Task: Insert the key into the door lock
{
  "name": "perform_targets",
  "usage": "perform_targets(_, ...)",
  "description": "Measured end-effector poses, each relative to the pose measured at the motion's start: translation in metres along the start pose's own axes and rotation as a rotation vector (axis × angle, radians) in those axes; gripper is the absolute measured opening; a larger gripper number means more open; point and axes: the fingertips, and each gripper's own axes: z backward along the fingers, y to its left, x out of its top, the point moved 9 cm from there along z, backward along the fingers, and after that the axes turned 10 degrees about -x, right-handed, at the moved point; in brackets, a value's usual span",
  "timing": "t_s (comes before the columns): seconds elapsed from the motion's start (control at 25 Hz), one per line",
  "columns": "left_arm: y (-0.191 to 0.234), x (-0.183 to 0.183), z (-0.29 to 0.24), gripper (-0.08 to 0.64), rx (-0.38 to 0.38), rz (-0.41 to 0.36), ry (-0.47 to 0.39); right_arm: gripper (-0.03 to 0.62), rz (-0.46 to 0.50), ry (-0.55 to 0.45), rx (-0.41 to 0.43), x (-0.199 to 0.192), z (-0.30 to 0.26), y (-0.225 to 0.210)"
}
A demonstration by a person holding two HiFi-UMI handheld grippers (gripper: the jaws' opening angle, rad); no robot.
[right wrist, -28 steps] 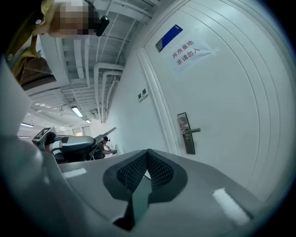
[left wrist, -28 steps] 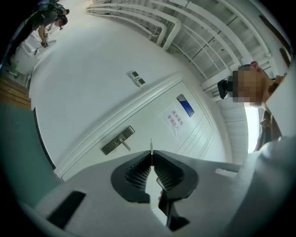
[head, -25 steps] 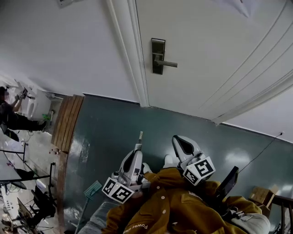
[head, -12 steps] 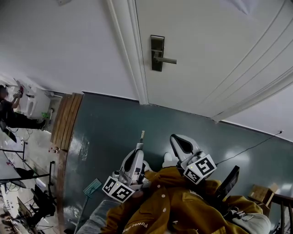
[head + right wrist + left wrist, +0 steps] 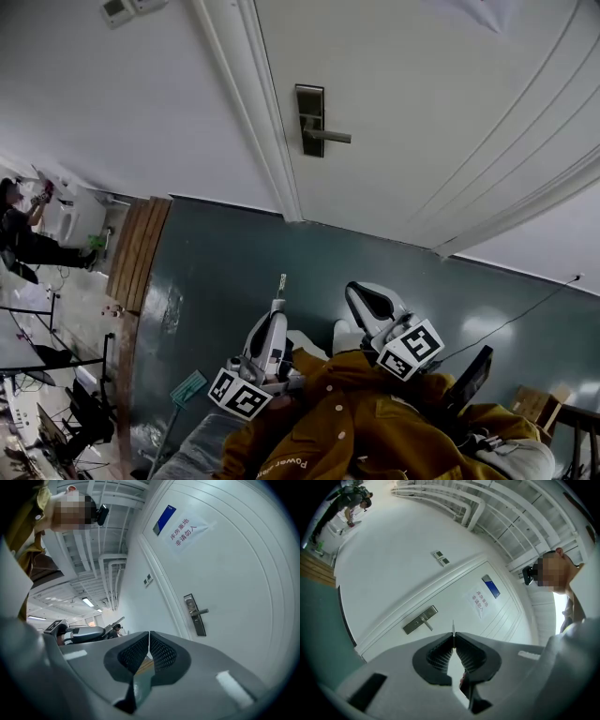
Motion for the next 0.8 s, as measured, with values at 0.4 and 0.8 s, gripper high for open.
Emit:
perform_targets(0.4, 0.044, 0.031, -0.043, 0.023, -0.011, 0.034, -0.025, 0.006, 0.002, -0.001, -0.004, 0.013, -0.058, -0.022)
perform_targets(0.8, 0.106, 0.102, -0.073, 0.021, -0.062, 0.053, -0.01, 0.006, 0.02, -0.042, -0.038, 0.033, -0.157, -0.009)
